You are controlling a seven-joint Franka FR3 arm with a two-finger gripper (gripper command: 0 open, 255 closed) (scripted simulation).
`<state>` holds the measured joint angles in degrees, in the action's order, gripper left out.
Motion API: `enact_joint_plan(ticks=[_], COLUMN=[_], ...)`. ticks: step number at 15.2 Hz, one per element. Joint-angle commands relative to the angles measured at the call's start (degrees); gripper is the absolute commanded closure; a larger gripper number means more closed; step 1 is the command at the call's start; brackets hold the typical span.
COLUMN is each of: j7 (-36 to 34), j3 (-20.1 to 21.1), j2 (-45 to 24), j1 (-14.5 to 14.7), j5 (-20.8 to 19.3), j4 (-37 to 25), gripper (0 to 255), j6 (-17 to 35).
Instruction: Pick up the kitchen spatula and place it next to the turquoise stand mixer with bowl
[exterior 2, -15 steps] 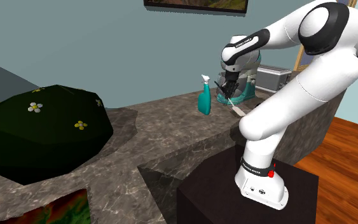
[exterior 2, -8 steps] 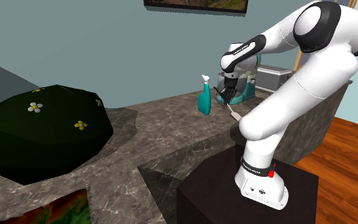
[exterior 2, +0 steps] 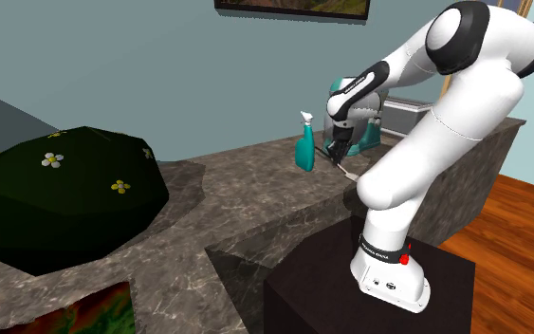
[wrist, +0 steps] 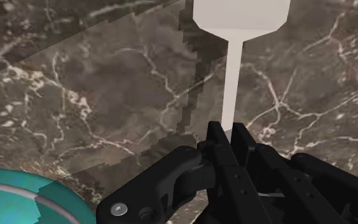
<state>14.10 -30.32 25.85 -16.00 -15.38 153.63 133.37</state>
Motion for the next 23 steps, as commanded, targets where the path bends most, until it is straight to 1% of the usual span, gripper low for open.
enact_joint_plan(ticks=[1,9,10,15,19,23], j7=[0.27,0.28,0.28,0.28,-0.45,-0.44], j3=[-0.64,-0.63,-0.63,-0.63,1.82,1.83], j2=[-1.2,-1.19,-1.19,-1.19,4.66,4.66], j1=[0.05,0.05,0.05,0.05,-0.84,-0.86], j5=[-0.09,-0.09,-0.09,-0.09,-0.25,-0.24], j4=[1.06,1.05,1.05,1.05,-2.48,-2.48], gripper=[255,255,0,0,0,0], j6=[2.28,2.26,2.26,2.26,-7.05,-7.05])
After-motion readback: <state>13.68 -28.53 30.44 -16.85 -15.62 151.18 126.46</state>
